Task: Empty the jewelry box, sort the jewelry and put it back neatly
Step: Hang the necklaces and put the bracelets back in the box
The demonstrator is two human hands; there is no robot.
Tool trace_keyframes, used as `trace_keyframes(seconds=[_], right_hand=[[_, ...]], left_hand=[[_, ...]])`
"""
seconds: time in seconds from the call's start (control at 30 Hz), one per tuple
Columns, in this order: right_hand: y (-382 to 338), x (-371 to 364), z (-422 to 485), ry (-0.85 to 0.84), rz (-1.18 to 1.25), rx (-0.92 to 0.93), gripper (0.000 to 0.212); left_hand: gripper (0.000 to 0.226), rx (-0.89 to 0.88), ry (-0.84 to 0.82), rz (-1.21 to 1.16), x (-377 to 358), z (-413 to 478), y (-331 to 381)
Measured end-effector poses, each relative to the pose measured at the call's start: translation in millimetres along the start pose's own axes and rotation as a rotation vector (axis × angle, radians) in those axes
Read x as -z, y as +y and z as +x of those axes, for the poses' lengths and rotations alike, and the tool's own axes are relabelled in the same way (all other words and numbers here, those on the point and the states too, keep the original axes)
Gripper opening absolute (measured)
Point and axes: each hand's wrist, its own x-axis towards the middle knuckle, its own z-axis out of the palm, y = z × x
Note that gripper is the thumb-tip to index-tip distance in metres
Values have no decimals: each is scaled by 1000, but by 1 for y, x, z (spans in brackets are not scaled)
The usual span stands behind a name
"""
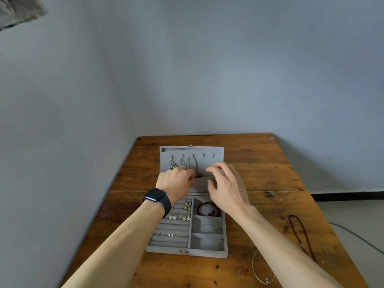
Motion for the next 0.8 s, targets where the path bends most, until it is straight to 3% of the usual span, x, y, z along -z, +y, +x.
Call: trace_keyframes(seconds=[0.07,0.17,0.3,0.5,0.63,0.8], right_hand=[[6,0,-19,34,-2,-168,48],[12,-5,-54,-98,-5,-327,61],[5,-13,-89,-161,-55,-216,42],[2,-12,-102,-166,-89,-147,50],[0,-2,-111,-212,-74,-127,51],[-14,37,-151,-82,30,-147,41]], left_hand=[[23,35,-3,-47,0,0,0],[25,58,8,-40,-1,-1,4],[20,72,73,47,-3,-6,11],[25,49,71,133,-7,-14,23],[33,80,132,-14,-3,-33,42],[36,56,153,-163,-5,-79,77]])
